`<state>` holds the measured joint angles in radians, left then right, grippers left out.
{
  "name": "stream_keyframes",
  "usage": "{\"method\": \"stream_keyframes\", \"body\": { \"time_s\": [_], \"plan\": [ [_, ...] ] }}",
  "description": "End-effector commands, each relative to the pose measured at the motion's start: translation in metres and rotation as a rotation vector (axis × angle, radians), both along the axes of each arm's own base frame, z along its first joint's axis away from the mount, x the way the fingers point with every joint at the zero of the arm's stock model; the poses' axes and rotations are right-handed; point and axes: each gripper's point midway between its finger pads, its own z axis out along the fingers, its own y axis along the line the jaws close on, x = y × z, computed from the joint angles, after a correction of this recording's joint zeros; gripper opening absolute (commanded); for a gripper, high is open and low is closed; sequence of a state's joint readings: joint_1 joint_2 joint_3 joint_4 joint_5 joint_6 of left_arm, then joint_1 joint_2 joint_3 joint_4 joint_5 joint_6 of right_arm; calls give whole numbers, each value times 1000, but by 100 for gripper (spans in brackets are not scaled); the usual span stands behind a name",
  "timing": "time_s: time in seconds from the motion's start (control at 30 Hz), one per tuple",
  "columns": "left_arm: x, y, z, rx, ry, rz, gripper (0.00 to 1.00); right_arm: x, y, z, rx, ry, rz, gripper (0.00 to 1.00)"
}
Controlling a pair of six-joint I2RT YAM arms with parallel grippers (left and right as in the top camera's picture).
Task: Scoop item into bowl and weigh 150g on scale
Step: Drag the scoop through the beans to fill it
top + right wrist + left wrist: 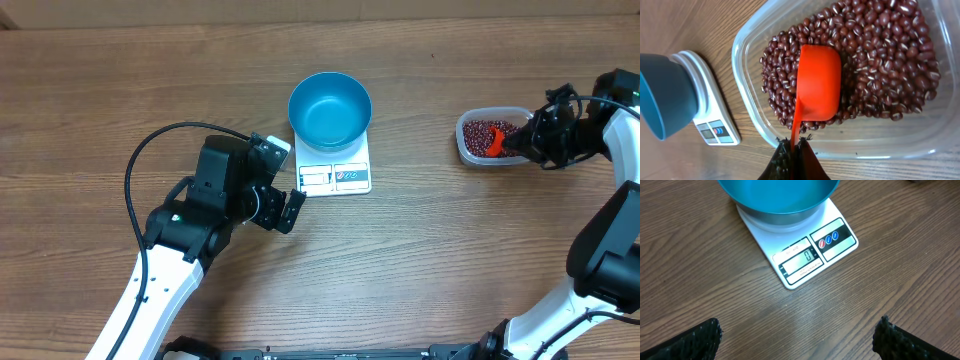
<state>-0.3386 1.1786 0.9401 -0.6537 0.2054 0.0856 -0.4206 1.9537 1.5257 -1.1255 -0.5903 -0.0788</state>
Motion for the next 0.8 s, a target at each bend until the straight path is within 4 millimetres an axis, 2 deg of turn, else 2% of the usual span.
{"method": "stream_keyframes", "body": {
  "time_s": [0.0,0.13,0.57,0.77],
  "plan": [
    [0,2,-2,15,-7,-11,100,-3,5,2,89,-3,-18,4],
    [0,2,-2,15,-7,-11,99,-1,2,8,136,-34,-37,4],
    [0,2,-2,15,-7,-11,100,-6,-11,6,209,-76,-80,4],
    [0,2,-2,15,-7,-11,100,-3,-17,11,259,-126,-104,4]
  ]
}}
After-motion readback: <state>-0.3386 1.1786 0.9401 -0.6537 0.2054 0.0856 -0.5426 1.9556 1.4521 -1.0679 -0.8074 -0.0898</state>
